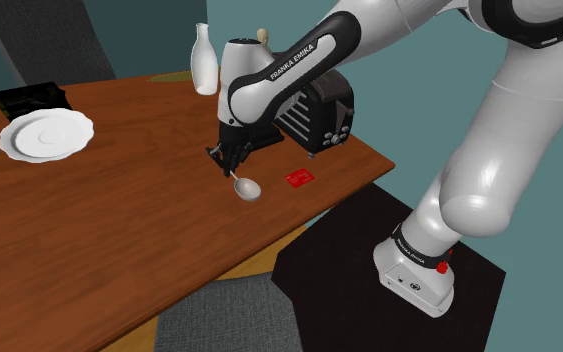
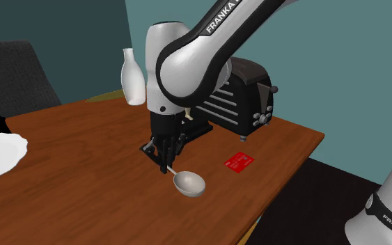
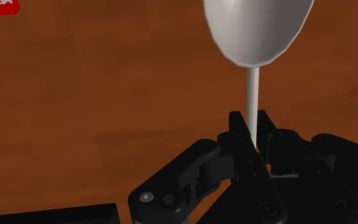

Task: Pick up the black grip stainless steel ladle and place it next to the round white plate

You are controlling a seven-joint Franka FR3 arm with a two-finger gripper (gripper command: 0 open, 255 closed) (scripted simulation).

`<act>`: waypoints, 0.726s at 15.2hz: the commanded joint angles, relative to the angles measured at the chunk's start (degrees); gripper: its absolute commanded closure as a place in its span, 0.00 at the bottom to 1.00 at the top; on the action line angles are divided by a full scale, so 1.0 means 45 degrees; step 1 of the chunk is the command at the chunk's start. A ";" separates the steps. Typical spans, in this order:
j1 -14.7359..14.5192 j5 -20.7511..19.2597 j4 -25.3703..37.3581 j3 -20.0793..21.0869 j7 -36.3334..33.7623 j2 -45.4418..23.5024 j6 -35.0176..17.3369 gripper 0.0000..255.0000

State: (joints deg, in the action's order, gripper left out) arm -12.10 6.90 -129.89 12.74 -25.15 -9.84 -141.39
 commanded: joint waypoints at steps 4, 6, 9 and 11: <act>0.0001 -0.0001 -0.0001 -0.0001 0.0001 -0.0003 -0.0002 1.00; 0.0017 0.0038 0.0066 0.0009 0.0001 0.0258 0.0322 1.00; 0.0039 0.0089 0.0194 0.0019 -0.0003 0.0625 0.0812 1.00; 0.0051 0.0119 0.0291 0.0022 -0.0007 0.0860 0.1141 1.00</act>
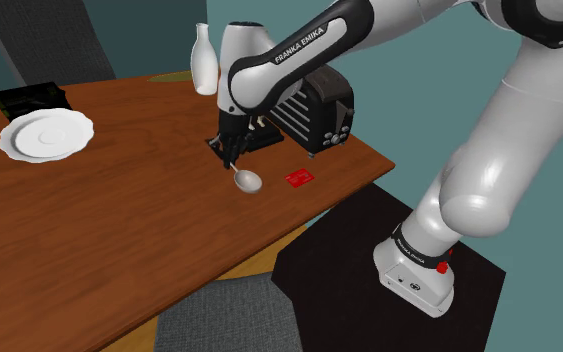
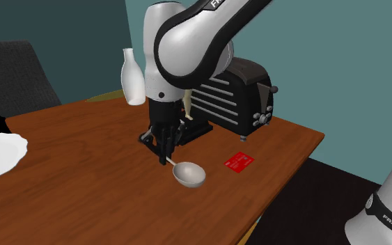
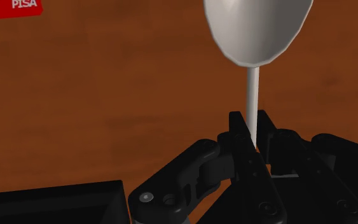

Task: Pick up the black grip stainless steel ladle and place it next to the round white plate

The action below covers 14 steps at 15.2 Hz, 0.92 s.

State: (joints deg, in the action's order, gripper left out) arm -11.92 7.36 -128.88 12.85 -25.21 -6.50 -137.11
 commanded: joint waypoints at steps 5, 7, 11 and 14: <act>0.0040 0.0078 0.0357 -0.0004 -0.0013 0.0663 0.1018 1.00; 0.0050 0.0098 0.0493 -0.0007 -0.0023 0.0863 0.1351 1.00; 0.0069 0.0130 0.0797 -0.0018 -0.0049 0.1233 0.2019 1.00; 0.0082 0.0147 0.1054 -0.0030 -0.0073 0.1482 0.2521 1.00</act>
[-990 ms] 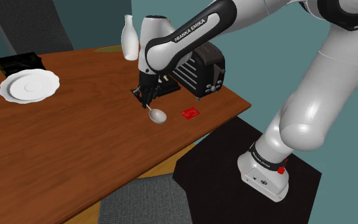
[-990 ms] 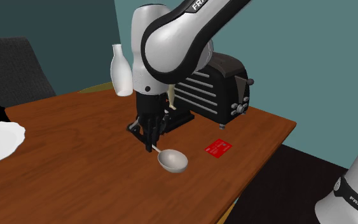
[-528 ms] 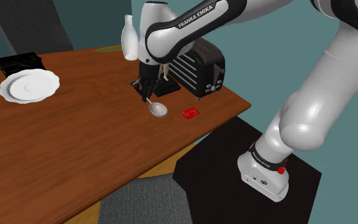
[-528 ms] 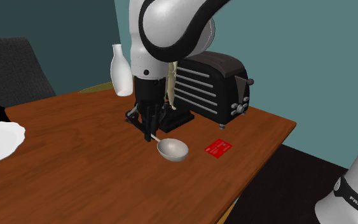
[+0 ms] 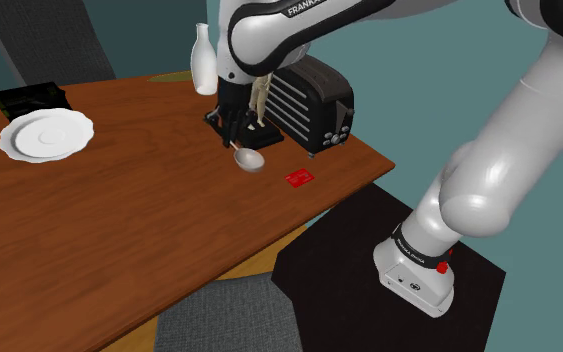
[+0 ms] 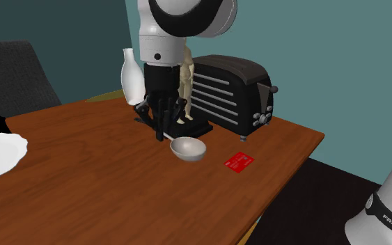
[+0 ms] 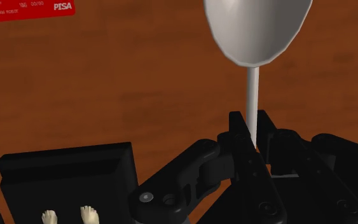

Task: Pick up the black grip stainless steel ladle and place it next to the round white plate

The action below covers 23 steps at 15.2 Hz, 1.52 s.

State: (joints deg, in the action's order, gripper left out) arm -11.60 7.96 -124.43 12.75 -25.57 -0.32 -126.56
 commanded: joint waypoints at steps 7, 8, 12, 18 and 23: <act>-0.0259 -0.0555 0.2598 0.0196 -0.0827 -0.1607 0.0962 1.00; -0.0353 -0.0706 0.3223 0.0226 -0.1020 -0.2088 0.1102 1.00; -0.0811 -0.1301 0.5962 0.0277 -0.1728 -0.4084 0.1841 1.00; -0.1770 -0.2094 1.1280 0.0170 -0.2529 -0.7559 0.3677 1.00; -0.2154 -0.2315 1.3181 0.0071 -0.2676 -0.9017 0.4111 1.00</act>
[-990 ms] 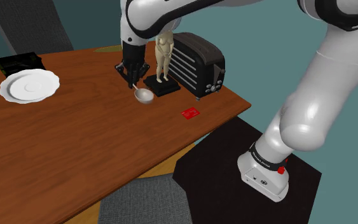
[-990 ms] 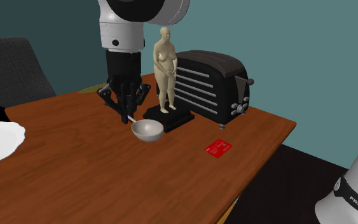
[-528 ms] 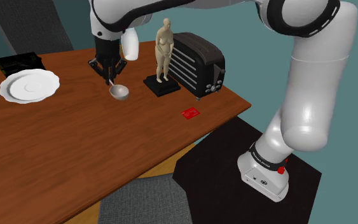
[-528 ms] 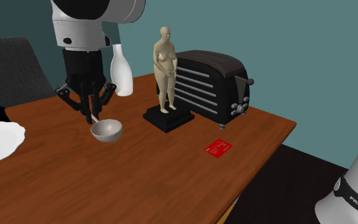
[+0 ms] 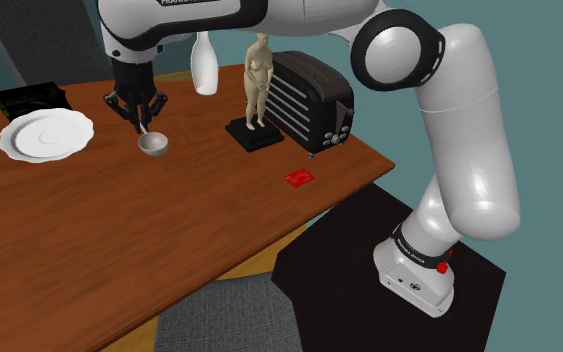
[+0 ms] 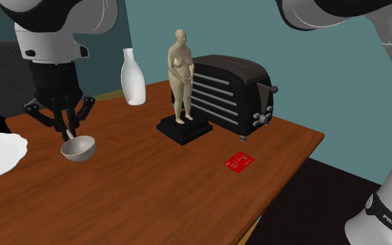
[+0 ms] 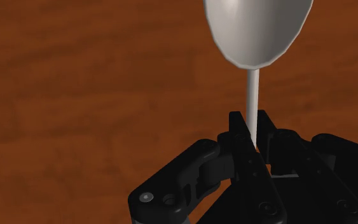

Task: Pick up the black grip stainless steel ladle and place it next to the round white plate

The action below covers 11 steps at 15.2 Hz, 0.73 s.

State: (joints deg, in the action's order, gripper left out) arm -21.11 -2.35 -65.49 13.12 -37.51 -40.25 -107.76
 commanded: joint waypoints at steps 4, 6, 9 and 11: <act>-0.0014 -0.0037 -0.0418 -0.0028 0.0004 -0.0254 -0.0676 1.00; -0.0005 -0.0047 -0.0639 -0.0038 0.0016 -0.0328 -0.0969 1.00; 0.0004 -0.0066 -0.0933 -0.0055 0.0033 -0.0462 -0.1393 1.00; 0.0007 -0.0079 -0.1105 -0.0068 0.0043 -0.0566 -0.1667 1.00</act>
State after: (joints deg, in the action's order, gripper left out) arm -21.11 -2.69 -69.72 12.84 -37.33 -42.69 -114.38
